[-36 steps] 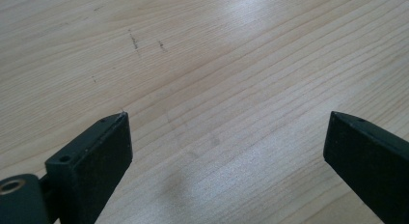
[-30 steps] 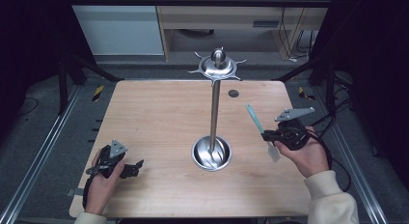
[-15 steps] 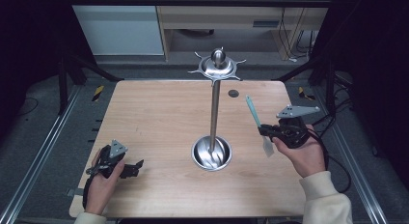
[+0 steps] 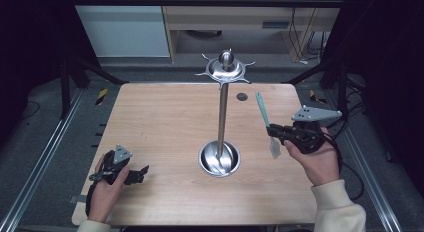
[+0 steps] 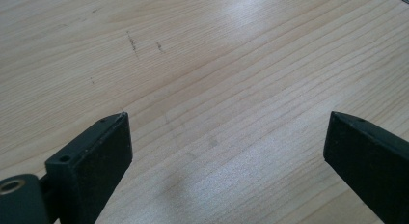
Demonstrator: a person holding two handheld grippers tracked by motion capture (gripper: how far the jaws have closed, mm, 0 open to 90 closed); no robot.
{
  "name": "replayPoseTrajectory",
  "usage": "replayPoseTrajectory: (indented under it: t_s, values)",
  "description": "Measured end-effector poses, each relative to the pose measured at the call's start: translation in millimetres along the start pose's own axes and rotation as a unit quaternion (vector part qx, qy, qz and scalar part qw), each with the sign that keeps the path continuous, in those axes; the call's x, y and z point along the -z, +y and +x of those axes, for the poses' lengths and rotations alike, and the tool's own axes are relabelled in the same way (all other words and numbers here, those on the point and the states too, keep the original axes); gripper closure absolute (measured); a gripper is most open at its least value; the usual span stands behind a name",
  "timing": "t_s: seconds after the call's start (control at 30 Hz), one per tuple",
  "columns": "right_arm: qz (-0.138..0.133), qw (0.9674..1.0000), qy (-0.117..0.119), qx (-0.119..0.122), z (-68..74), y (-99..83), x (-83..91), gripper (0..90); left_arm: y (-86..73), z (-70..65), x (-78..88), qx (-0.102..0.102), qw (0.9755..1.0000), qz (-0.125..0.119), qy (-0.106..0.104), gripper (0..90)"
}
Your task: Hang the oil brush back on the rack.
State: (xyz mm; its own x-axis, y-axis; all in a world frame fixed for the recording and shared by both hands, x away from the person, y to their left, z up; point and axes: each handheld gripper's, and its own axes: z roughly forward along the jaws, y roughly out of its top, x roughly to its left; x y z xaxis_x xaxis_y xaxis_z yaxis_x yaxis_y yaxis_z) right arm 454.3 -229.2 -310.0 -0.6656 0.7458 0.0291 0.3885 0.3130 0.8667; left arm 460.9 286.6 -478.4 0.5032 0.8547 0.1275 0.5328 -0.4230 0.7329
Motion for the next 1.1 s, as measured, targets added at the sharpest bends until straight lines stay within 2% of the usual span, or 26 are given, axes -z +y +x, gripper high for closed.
replayPoseTrajectory:
  t_s: [0.3, 0.67, 1.1]
  values:
    - [-0.037, 0.9992, 0.006, 0.009, 10.5, 8.5, 14.3, 82.7, 0.0, 0.1, 0.0, 0.001, 1.0, -0.001, 0.001, 2.9]
    - [-0.058, 0.9981, 0.007, 0.021, 19.3, 13.5, 21.4, 82.7, -0.1, 0.2, 0.2, 0.002, 1.0, -0.002, 0.001, 3.0]
    - [-0.094, 0.9948, 0.018, 0.036, 33.0, 20.9, 35.6, 82.7, -0.1, -0.1, 0.1, 0.001, 1.0, -0.001, 0.001, 2.9]
